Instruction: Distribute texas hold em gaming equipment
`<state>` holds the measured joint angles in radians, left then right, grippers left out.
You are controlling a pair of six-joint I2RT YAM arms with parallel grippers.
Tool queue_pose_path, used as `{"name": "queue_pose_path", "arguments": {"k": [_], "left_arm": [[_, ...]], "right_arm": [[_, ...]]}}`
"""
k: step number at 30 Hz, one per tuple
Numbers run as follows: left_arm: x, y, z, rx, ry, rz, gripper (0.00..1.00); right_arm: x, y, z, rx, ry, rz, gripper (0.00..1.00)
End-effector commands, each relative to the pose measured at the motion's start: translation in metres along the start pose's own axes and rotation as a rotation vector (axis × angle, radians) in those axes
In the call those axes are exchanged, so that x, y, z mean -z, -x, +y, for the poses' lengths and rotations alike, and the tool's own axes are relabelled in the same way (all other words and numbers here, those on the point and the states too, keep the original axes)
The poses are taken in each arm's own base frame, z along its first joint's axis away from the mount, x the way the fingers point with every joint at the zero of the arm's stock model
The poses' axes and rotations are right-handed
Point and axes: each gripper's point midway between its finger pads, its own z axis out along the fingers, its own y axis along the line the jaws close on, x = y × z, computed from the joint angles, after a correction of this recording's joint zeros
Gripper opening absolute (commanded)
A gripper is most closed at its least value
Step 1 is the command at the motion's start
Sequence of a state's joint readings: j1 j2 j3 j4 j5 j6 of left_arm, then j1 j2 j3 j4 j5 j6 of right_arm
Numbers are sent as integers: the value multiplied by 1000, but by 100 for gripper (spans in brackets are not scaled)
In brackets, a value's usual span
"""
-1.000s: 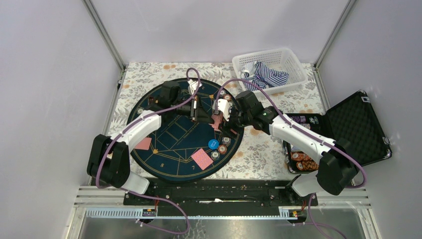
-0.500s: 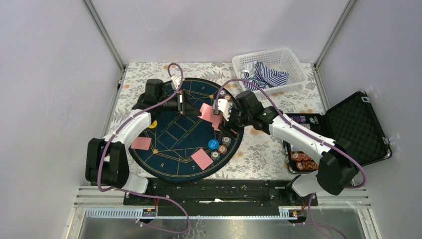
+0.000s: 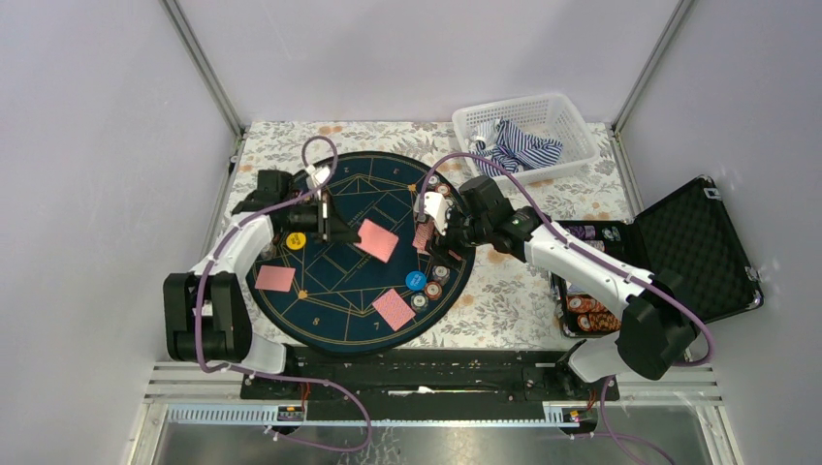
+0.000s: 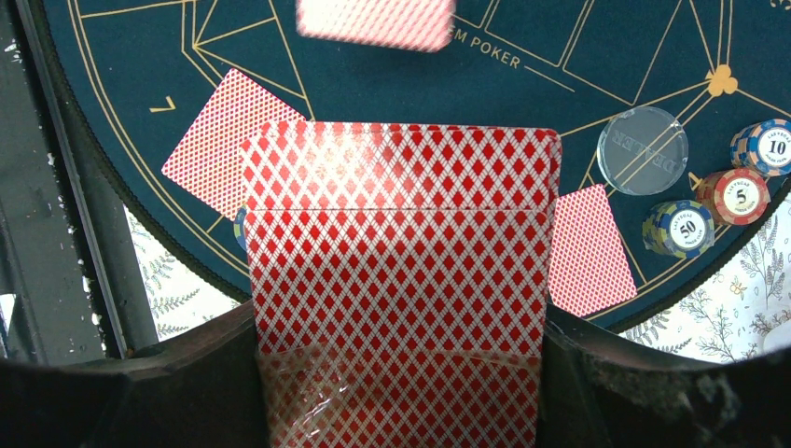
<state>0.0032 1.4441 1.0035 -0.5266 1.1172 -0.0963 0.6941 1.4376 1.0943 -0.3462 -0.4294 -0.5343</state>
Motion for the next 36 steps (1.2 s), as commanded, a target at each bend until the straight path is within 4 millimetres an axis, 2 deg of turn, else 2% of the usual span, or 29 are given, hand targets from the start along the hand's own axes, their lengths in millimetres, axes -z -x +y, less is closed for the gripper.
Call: {"name": "queue_pose_path", "arguments": {"k": [1,4,8,12,14,17,20,30,36], "left_arm": [[-7,-49,8,11,-45,127,0],[-16,-64,7,-16,-76,212,0],[-35,-98,11,-73,-71,366,0],[-39,-107,9,-58,-120,434,0],[-36,-109,6,-111,-164,477,0],[-34,-126,-2,-104,-194,561,0],[-39,-140,-2,-85,-178,606,0],[-57,-132,22,-11,-61,581,1],[-61,-132,33,9,-24,597,3]], "right_arm": [[6,26,-5,44,-23,-76,0],[5,27,-4,46,-21,-76,0],[5,25,-5,42,-22,-68,0],[6,23,-6,44,-34,-65,0],[5,21,-6,44,-33,-62,0],[4,21,-7,42,-32,-60,0],[2,22,-6,43,-26,-60,0],[5,22,-6,43,-32,-60,0],[6,21,-7,46,-39,-61,0]]}}
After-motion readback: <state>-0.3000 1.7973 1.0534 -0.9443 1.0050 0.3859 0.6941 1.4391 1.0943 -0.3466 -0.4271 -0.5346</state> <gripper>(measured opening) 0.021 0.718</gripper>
